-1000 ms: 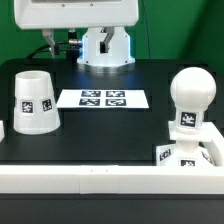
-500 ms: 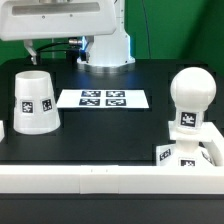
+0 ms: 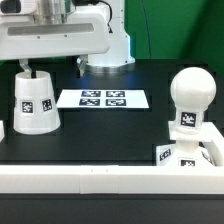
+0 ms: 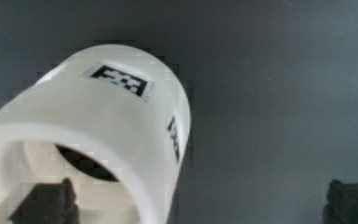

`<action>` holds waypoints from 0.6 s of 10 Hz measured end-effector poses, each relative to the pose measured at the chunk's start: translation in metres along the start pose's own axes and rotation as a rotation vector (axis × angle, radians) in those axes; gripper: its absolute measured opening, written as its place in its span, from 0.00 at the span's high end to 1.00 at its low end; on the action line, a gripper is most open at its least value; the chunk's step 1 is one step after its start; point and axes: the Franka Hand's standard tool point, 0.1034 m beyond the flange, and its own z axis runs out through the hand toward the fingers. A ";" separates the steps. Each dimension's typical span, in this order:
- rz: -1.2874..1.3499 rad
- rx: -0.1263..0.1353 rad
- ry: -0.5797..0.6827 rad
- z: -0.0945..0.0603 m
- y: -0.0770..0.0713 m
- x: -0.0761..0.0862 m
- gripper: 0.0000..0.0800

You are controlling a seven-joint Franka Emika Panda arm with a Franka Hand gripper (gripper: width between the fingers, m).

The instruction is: Assemble lamp

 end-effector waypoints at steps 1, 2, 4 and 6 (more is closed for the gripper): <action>-0.001 0.001 -0.005 0.002 -0.001 -0.001 0.13; -0.002 0.001 -0.005 0.002 -0.001 -0.001 0.29; -0.002 0.002 -0.007 0.002 -0.001 -0.001 0.46; -0.002 0.002 -0.007 0.002 -0.001 -0.001 0.86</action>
Offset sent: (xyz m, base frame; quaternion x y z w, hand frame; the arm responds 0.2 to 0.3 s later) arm 0.0021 -0.0005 0.0050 0.0009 -0.0057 -0.0031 1.0000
